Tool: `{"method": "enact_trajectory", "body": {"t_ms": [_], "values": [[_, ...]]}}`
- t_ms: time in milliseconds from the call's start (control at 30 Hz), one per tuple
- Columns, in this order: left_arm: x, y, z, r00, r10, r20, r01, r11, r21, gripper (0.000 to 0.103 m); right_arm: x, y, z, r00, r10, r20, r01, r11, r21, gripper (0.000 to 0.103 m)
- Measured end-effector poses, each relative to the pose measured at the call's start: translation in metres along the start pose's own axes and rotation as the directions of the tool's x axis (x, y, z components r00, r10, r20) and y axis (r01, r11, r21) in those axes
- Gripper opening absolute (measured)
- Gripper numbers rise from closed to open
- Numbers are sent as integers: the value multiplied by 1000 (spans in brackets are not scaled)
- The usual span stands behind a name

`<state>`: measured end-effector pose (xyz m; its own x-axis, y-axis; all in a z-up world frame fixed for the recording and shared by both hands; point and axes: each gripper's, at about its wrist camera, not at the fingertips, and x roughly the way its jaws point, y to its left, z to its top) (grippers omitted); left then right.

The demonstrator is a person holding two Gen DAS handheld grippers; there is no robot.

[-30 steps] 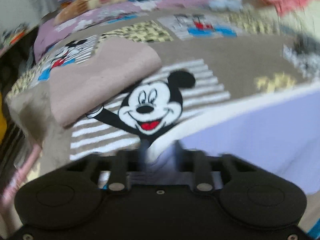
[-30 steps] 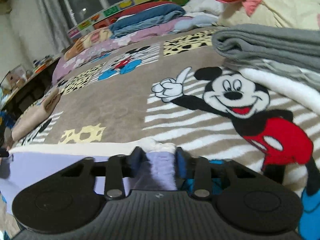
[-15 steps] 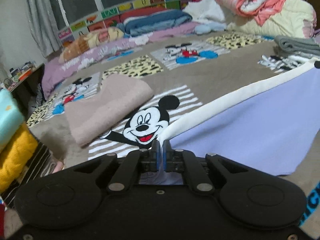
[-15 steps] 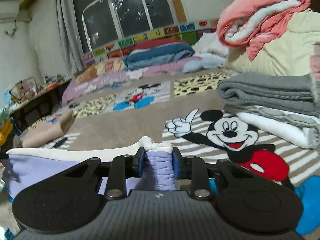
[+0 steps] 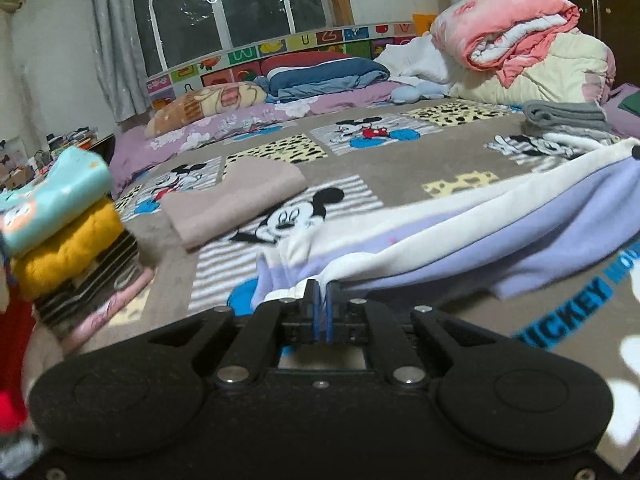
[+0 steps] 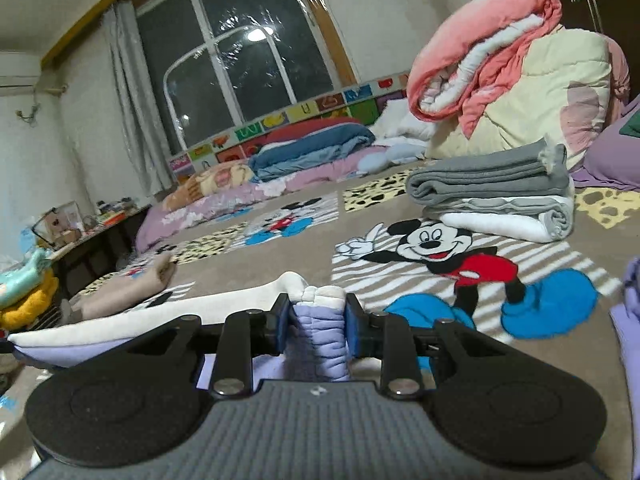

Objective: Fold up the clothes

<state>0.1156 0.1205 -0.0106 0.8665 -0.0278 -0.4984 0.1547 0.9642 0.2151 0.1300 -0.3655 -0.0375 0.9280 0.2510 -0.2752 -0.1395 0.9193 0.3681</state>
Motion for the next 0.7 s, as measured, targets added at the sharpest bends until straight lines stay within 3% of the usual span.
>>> {"method": "enact_trajectory", "body": {"t_ms": [133, 333, 500, 700], "values": [[-12, -3, -23, 1000, 8, -18, -9, 1000, -23, 0, -29, 9, -13, 1000, 18, 16, -17, 999, -45, 29], [-15, -3, -46, 998, 21, -59, -24, 999, -42, 0, -67, 38, -28, 999, 53, 10, -48, 963, -265, 29], [-15, 3, -62, 995, 41, -96, -46, 998, -48, 0, -90, 65, -39, 994, 102, -42, -110, 875, -471, 29], [-18, 9, -71, 991, 40, -129, -50, 996, -73, 0, -120, 97, -64, 978, 144, -152, -209, 708, -674, 29]]}}
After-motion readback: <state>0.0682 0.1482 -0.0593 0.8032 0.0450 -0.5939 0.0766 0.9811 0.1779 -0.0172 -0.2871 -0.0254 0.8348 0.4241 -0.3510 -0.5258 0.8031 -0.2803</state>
